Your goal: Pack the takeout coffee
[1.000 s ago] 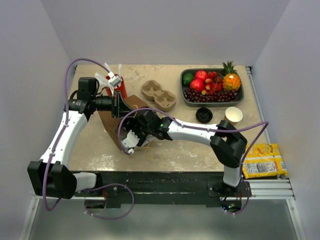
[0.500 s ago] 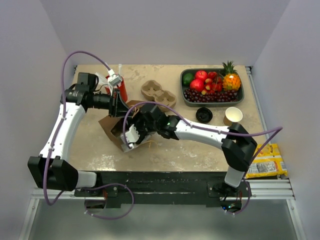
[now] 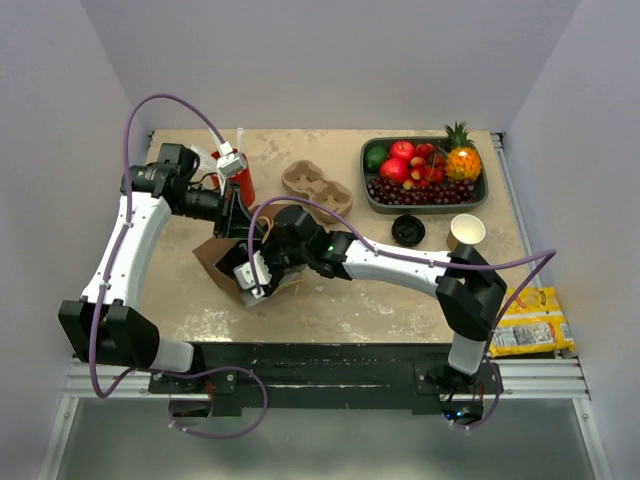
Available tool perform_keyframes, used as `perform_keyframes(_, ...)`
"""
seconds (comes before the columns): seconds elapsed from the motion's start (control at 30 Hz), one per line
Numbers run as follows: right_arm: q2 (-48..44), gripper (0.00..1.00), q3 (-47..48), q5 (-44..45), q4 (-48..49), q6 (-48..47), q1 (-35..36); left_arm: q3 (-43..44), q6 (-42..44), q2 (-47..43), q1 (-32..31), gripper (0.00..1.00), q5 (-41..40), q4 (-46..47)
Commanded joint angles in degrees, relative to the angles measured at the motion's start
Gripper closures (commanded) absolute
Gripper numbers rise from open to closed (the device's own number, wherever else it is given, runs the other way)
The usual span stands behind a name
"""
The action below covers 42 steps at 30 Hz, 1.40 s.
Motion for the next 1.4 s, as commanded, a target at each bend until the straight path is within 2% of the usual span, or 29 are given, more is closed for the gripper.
perform_keyframes(0.0, 1.19, 1.0, 2.81, -6.84, 1.35, 0.64, 0.52, 0.63, 4.54, -0.33, 0.58, 1.0, -0.68, -1.39)
perform_keyframes(0.17, 3.74, 1.0, 2.9, -7.12, 3.88, 1.16, 1.14, 3.26, 3.75, 1.78, 1.98, 0.99, -0.42, -1.3)
perform_keyframes(0.23, 5.14, 1.0, 3.42, -6.68, 5.56, 2.22, 1.14, 4.49, 2.79, 1.96, 3.12, 0.83, -0.68, -0.95)
perform_keyframes(0.3, 5.93, 1.0, 3.6, -6.5, 7.14, 2.74, 1.14, 6.85, 2.69, 2.31, 3.57, 0.73, -1.56, -0.69)
perform_keyframes(0.33, 6.37, 1.0, 3.86, -6.33, 7.23, 2.75, 1.14, 8.09, 2.87, 2.4, 3.74, 0.65, -2.26, -0.51)
perform_keyframes(0.43, 6.9, 1.0, 4.74, -6.24, 7.06, 3.01, 1.14, 13.8, 1.3, 2.4, 3.83, 0.53, -5.16, 1.85)
perform_keyframes(0.53, 7.43, 1.0, 5.62, -5.71, 7.15, 3.89, 0.96, 17.32, -0.55, 1.52, 3.83, 0.47, -6.75, 4.84)
perform_keyframes(0.63, 7.52, 1.0, 5.8, -4.48, 8.98, 5.03, 0.79, 18.03, -4.31, 0.03, 4.0, 0.46, -10.86, 8.44)
perform_keyframes(0.7, 7.43, 1.0, 5.62, -3.87, 10.74, 5.99, 0.79, 14.71, -8.1, -2.34, 4.79, 0.47, -17.1, 14.14)
perform_keyframes(0.73, 7.43, 1.0, 5.45, -3.86, 11.18, 6.34, 0.87, 12.95, -11.51, -3.31, 7.84, 0.47, -19.12, 16.08)
perform_keyframes(0.87, 7.17, 1.0, 4.57, -3.6, 12.86, 7.4, 0.96, 4.17, -13.91, -6.65, 17.08, 0.49, -26.85, 20.4)
perform_keyframes(0.93, 6.91, 1.0, 3.61, -3.25, 13.56, 7.67, 0.96, 3.18, -13.31, -6.31, 22.69, 0.51, -27.66, 20.15)
perform_keyframes(1.0, 6.82, 1.0, 3.25, -3.25, 13.56, 7.93, 0.96, 1.87, -13.13, -6.22, 24.56, 0.51, -31.26, 20.84)
perform_keyframes(1.07, 6.47, 1.0, 2.81, -3.42, 13.3, 8.11, 1.05, -1.28, -15.75, -6.39, 25.28, 0.51, -38.28, 24.34)
perform_keyframes(1.2, 6.38, 1.0, 2.55, -3.6, 14.08, 9.51, 0.96, -6.83, -16.9, -4.46, 25.54, 0.5, -39.71, 28.04)
perform_keyframes(1.37, 6.82, 1.0, 2.37, -2.11, 16.19, 11.18, 0.87, -11.59, -21.2, 2.38, 25.8, 0.49, -36.73, 34.64)
